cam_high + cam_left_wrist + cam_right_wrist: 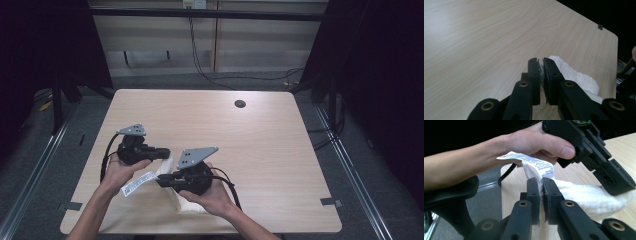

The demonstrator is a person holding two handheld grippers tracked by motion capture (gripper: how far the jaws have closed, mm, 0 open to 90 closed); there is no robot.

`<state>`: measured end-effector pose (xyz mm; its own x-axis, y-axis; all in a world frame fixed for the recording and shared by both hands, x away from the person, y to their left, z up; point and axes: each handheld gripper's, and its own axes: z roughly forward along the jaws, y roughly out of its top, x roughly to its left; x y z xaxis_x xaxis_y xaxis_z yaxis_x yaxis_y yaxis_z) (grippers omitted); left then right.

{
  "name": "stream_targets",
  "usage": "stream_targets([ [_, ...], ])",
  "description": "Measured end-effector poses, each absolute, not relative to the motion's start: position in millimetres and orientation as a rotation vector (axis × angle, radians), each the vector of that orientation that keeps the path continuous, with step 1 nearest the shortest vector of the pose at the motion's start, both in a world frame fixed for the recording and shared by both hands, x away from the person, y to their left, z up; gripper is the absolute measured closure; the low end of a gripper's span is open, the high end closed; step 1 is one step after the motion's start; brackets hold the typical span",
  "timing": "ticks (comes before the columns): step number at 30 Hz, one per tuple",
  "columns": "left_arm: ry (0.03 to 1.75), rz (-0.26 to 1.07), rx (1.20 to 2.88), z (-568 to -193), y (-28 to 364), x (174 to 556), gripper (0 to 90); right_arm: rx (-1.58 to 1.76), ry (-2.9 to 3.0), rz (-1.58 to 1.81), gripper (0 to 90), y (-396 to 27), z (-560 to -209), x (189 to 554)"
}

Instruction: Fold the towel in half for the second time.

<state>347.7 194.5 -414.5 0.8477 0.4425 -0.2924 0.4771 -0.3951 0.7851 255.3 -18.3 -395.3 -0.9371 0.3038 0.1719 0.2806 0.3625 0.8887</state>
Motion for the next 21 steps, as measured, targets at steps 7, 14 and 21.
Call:
stream_targets([
  [7,0.601,-0.094,2.099,-422,161,344,84.9,0.588,2.582,1.641,84.4,-33,-402,243],
  [14,0.581,-0.077,2.159,-433,133,345,84.9,0.670,2.581,1.610,84.5,-49,-415,240],
  [21,0.590,-0.095,2.186,-444,118,347,84.9,0.708,2.581,1.568,84.4,-63,-424,237],
])
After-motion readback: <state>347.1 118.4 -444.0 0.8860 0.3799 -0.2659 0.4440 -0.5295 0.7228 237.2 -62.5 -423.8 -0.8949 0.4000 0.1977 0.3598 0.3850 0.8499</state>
